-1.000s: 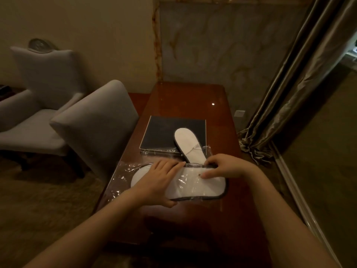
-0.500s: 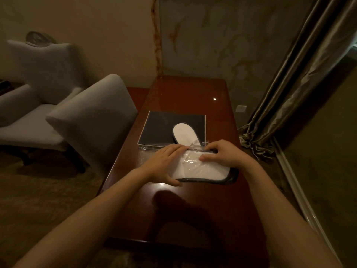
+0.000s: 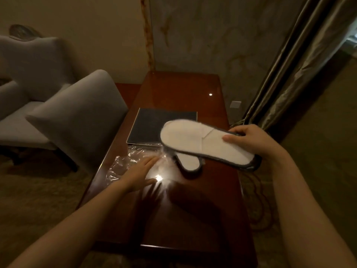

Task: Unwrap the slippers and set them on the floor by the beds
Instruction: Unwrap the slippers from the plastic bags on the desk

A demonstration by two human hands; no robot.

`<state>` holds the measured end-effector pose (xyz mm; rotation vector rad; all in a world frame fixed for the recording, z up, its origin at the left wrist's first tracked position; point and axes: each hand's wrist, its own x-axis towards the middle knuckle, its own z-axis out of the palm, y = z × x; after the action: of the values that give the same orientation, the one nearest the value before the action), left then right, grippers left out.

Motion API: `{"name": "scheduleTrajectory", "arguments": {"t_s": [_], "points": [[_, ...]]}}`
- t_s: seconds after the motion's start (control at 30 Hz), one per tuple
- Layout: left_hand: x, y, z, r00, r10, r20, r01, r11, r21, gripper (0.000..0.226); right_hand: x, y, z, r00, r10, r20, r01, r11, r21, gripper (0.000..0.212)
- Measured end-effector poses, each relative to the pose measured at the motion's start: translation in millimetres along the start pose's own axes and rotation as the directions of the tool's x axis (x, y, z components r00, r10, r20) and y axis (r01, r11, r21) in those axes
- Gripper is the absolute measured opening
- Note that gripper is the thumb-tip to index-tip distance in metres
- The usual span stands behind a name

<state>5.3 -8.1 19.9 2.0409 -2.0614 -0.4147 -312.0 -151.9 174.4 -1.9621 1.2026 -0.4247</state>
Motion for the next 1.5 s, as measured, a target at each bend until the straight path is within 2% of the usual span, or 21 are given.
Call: {"name": "scheduleTrajectory", "arguments": {"t_s": [0.07, 0.2, 0.23, 0.3, 0.37, 0.4, 0.5, 0.57, 0.6, 0.67, 0.73, 0.8, 0.9, 1.07, 1.23, 1.33, 1.43, 1.5], "points": [[-3, 1, 11, 0.999, 0.025, 0.041, -0.025, 1.000, 0.018, 0.091, 2, 4, -3, 0.998, 0.022, -0.058, -0.015, 0.993, 0.116, 0.013], [-3, 8, 32, 0.954, -0.052, 0.295, 0.010, 0.990, 0.140, 0.117, 17, 5, 15, 0.994, 0.072, -0.085, -0.051, 0.973, 0.226, 0.012], [-1, 10, 36, 0.940, -0.071, 0.334, 0.022, 0.989, 0.148, 0.116, 21, 6, 22, 0.993, 0.091, -0.081, -0.068, 0.966, 0.251, 0.012], [5, 13, 40, 0.926, -0.130, 0.355, 0.101, 0.990, 0.101, 0.092, 30, 8, 38, 0.986, 0.140, -0.093, -0.103, 0.940, 0.326, 0.014], [15, 15, 39, 0.927, -0.230, 0.297, 0.235, 0.972, 0.019, 0.068, 43, 14, 54, 0.973, 0.196, -0.121, -0.129, 0.899, 0.418, 0.015], [22, 16, 38, 0.929, -0.273, 0.249, 0.285, 0.958, -0.013, 0.064, 49, 17, 61, 0.965, 0.226, -0.133, -0.140, 0.874, 0.464, 0.015], [41, 28, 31, 0.939, -0.335, 0.070, 0.339, 0.940, -0.044, 0.050, 61, 27, 80, 0.937, 0.316, -0.151, -0.195, 0.827, 0.527, 0.024], [67, 37, 22, 0.920, -0.392, -0.024, 0.379, 0.902, -0.204, 0.034, 74, 34, 90, 0.909, 0.384, -0.162, -0.234, 0.793, 0.563, 0.031], [82, 41, 18, 0.895, -0.446, -0.018, 0.414, 0.844, -0.341, 0.029, 78, 38, 94, 0.896, 0.410, -0.168, -0.248, 0.778, 0.577, 0.029], [111, 46, 15, 0.828, -0.554, 0.088, 0.496, 0.651, -0.575, 0.027, 87, 47, 102, 0.872, 0.452, -0.186, -0.266, 0.758, 0.596, 0.026], [134, 49, 17, 0.759, -0.612, 0.221, 0.558, 0.439, -0.704, 0.035, 94, 56, 111, 0.846, 0.495, -0.195, -0.291, 0.737, 0.610, 0.023], [149, 51, 26, 0.690, -0.652, 0.314, 0.618, 0.304, -0.725, 0.049, 98, 65, 118, 0.826, 0.532, -0.186, -0.319, 0.714, 0.623, 0.021], [160, 50, 37, 0.595, -0.702, 0.391, 0.694, 0.204, -0.691, 0.060, 101, 77, 126, 0.806, 0.559, -0.195, -0.340, 0.707, 0.621, 0.018], [169, 42, 46, 0.571, -0.689, 0.447, 0.668, 0.073, -0.740, 0.049, 101, 89, 132, 0.781, 0.593, -0.196, -0.381, 0.701, 0.603, 0.019], [170, 49, 38, 0.601, -0.664, 0.445, 0.581, -0.019, -0.814, 0.039, 101, 91, 132, 0.785, 0.594, -0.176, -0.373, 0.680, 0.631, 0.017], [166, 57, 27, 0.631, -0.654, 0.417, 0.482, -0.091, -0.871, 0.044, 98, 87, 129, 0.799, 0.579, -0.162, -0.356, 0.673, 0.649, 0.024], [160, 65, 12, 0.659, -0.648, 0.382, 0.419, -0.106, -0.902, 0.045, 94, 80, 124, 0.815, 0.553, -0.174, -0.318, 0.677, 0.664, 0.030], [153, 69, 0, 0.675, -0.662, 0.325, 0.373, -0.073, -0.925, 0.044, 91, 74, 118, 0.828, 0.529, -0.187, -0.280, 0.679, 0.679, 0.028]]}}
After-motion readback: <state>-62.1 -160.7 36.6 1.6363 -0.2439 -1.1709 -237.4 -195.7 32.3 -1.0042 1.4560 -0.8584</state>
